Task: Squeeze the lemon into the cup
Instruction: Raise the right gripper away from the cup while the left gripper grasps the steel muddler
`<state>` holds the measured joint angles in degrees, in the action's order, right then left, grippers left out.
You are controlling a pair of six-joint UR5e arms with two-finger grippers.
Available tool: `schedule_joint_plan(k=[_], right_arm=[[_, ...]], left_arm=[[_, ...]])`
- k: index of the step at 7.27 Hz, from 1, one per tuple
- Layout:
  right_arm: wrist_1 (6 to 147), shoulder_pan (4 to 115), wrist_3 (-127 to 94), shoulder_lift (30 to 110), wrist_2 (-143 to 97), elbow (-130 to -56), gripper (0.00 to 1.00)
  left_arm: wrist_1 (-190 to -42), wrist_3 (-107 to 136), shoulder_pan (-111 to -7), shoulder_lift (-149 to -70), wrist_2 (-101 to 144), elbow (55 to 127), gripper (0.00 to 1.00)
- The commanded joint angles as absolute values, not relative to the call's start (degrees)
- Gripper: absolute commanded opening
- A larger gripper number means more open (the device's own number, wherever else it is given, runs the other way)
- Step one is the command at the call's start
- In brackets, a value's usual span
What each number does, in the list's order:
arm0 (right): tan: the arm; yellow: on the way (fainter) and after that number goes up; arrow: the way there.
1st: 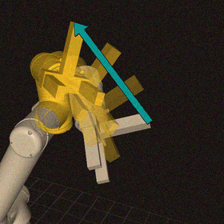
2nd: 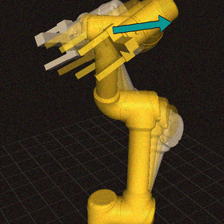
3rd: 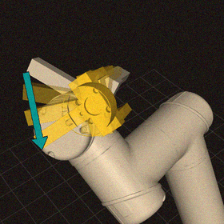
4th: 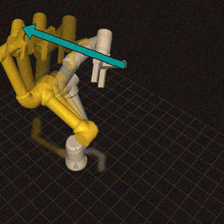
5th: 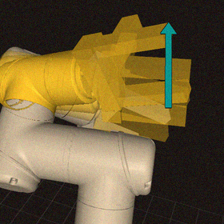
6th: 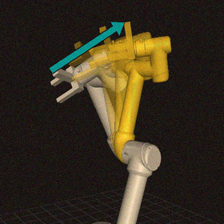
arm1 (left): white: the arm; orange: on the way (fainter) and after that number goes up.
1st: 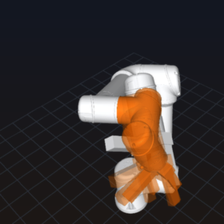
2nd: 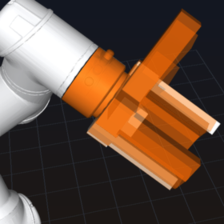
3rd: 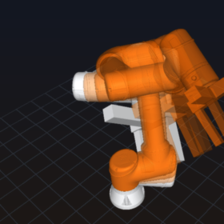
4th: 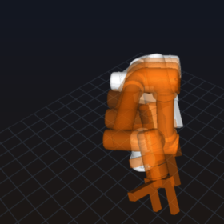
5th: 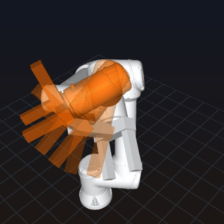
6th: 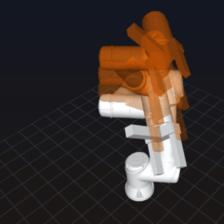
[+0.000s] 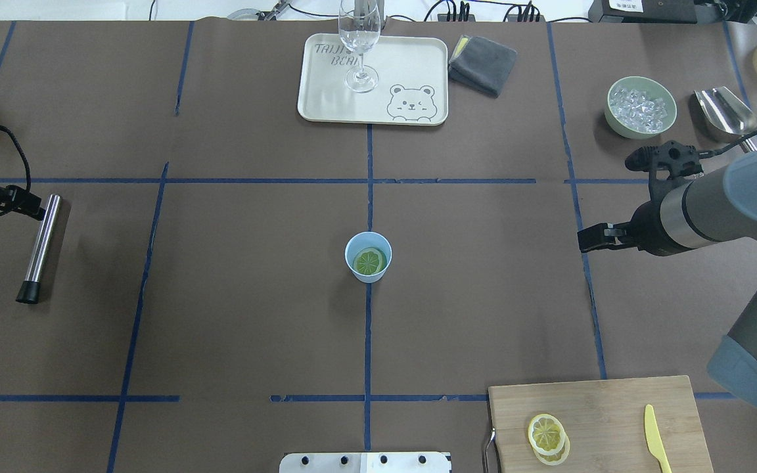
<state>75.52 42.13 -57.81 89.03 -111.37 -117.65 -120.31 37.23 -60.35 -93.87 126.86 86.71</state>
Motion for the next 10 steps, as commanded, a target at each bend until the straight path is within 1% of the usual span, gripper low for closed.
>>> schedule_joint_plan(k=[1,2,4,7,8,9,10], right_arm=[[74.5,42.5,-57.2,89.8,-111.7,-117.4,1.00],[74.5,42.5,-57.2,89.9,-111.7,-117.4,1.00],[74.5,42.5,-57.7,90.1,-111.7,-117.6,1.00],[74.5,42.4,-58.0,90.1,-111.8,-117.5,1.00],[74.5,42.4,-58.0,90.1,-111.7,-117.4,1.00],[74.5,42.4,-58.0,90.1,-111.7,-117.4,1.00],[74.5,42.3,-58.0,90.1,-111.7,-117.3,1.00]], left_arm=[[-119.8,37.7,-59.9,-95.0,126.7,85.3,0.85],[-118.1,37.4,-59.9,-95.9,127.1,85.2,0.77],[-116.9,37.0,-58.9,-96.1,127.3,85.3,0.75],[-117.0,36.9,-57.8,-96.8,127.3,84.7,0.69],[-117.0,36.8,-57.3,-97.2,127.3,84.6,0.62],[-117.0,36.8,-57.0,-97.9,127.3,83.8,0.61],[-116.9,36.8,-56.8,-98.0,127.2,83.5,0.55]])
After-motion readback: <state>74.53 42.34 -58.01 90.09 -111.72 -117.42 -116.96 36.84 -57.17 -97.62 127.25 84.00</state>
